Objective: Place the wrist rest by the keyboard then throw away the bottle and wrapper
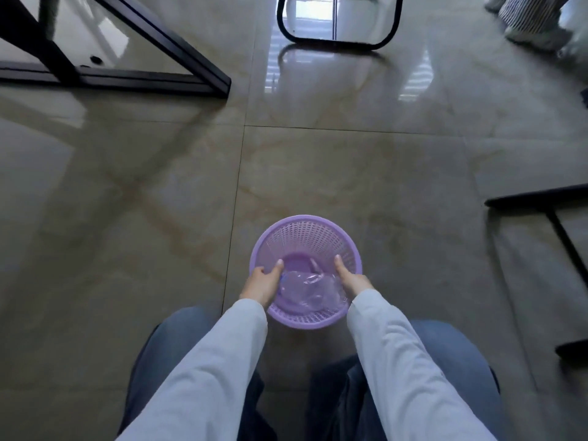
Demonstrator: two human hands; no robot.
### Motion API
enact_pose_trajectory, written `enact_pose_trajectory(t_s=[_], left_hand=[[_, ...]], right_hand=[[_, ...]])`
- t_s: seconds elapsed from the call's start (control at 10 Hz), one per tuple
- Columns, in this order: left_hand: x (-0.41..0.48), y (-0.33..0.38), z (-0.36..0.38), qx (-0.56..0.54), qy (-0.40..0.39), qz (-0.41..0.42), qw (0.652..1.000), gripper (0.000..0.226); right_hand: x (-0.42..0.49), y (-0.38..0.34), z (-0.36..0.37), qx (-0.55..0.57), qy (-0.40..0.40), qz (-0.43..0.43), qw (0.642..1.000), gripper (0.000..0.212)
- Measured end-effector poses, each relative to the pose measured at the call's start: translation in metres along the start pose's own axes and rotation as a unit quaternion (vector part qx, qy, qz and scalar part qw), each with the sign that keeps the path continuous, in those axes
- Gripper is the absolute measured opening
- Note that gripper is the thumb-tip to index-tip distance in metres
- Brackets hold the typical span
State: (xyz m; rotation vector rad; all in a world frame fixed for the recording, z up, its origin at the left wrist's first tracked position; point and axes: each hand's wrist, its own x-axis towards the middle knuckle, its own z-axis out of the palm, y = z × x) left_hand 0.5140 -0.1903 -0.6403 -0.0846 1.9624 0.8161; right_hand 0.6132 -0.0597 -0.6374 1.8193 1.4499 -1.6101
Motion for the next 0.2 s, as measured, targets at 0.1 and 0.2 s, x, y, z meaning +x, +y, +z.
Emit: enact_pose_trajectory(t_s=[0.1,0.2], left_hand=[[0.003,0.011,-0.006,-0.014,0.039,0.053,0.998,0.062],[-0.002,0.030,-0.010,-0.061,0.065,0.126,0.988,0.056]], right_hand=[[0.004,-0.002,0.001,-0.005,0.081,-0.042,0.996,0.095],[-0.020,-0.012,-0.002,0.014,0.170,-0.118,0.978,0.084]])
